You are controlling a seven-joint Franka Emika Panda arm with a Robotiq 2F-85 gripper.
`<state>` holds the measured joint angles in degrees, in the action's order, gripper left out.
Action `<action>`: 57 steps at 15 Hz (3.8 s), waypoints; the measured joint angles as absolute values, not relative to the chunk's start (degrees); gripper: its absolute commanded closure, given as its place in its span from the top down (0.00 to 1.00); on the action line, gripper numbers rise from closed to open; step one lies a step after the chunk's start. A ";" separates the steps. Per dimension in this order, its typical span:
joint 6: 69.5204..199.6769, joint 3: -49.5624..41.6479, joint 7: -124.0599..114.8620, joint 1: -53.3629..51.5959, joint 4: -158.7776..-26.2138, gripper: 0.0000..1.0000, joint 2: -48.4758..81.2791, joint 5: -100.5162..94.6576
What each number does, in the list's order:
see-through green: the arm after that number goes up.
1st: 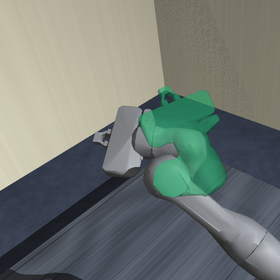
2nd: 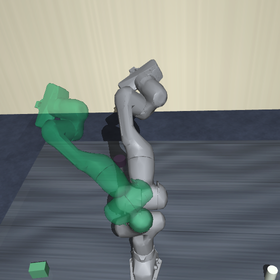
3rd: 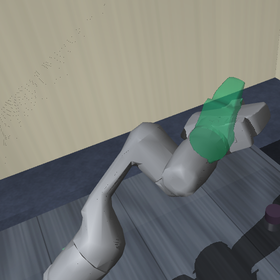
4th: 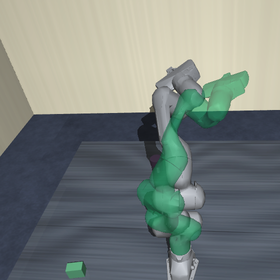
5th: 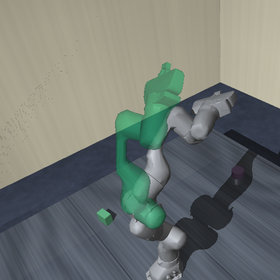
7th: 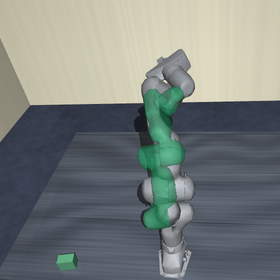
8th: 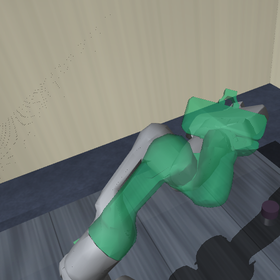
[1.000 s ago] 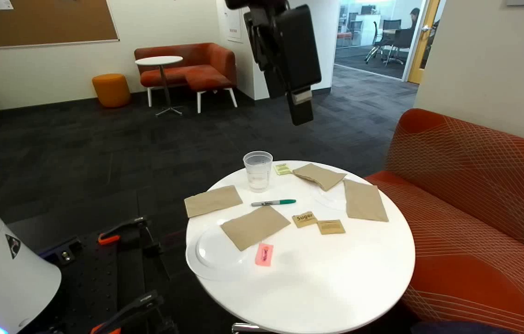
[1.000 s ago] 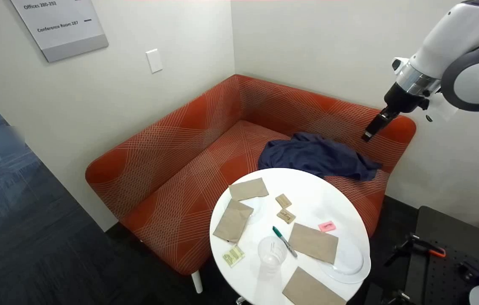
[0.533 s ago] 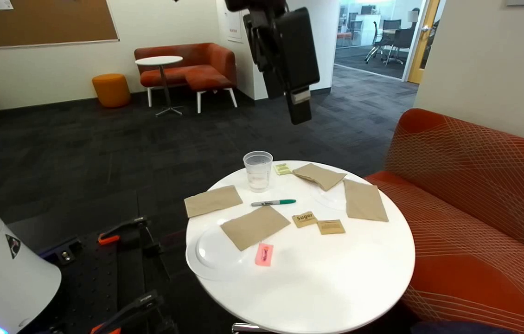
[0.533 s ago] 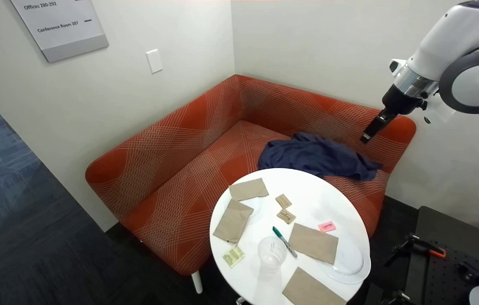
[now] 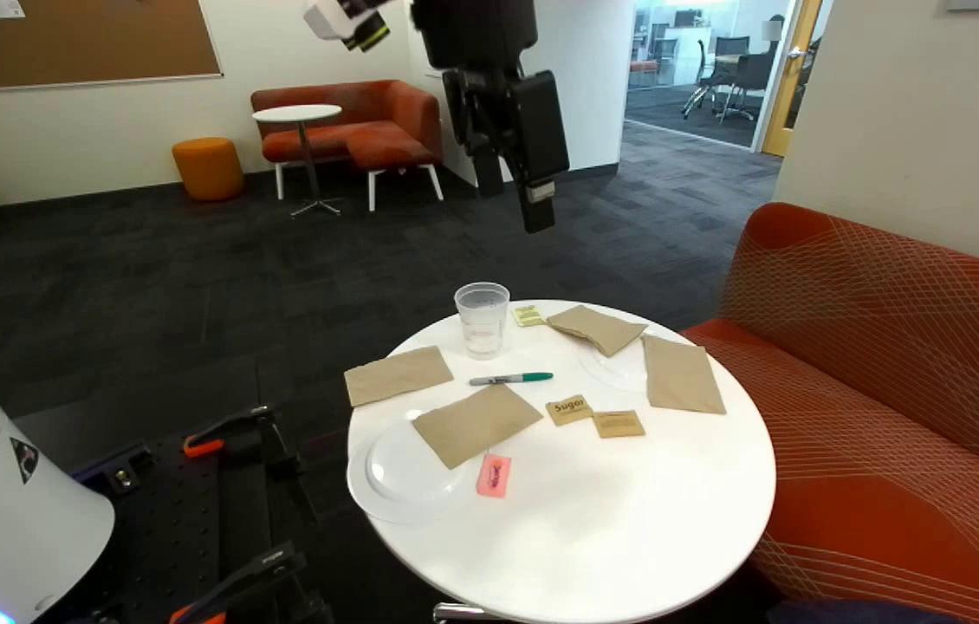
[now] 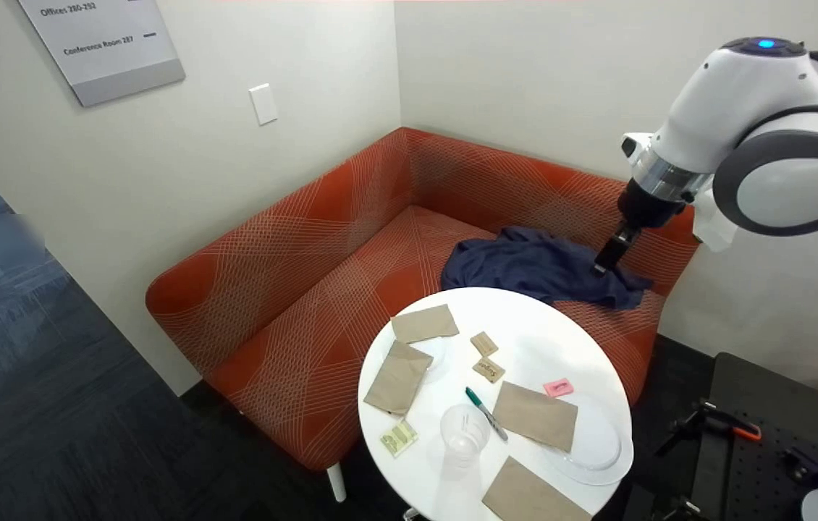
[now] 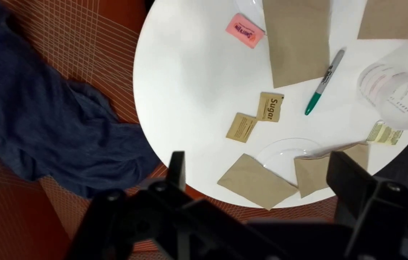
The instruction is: Move the plastic cup from left to right
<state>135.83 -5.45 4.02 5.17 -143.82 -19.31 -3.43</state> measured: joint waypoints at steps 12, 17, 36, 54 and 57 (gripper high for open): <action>140.50 -1.03 4.03 -0.88 -138.73 1.00 -6.89 0.01; 141.96 0.37 4.03 -1.87 -136.78 1.00 -2.48 0.03; 151.79 3.97 -6.85 -6.38 -133.22 1.00 11.73 -2.96; 152.65 1.66 -10.48 -10.81 -122.94 1.00 26.60 -4.21; 152.65 1.53 -10.48 -10.96 -121.61 1.00 28.43 -4.21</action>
<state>152.65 1.53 -10.48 -10.96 -121.61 28.43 -4.21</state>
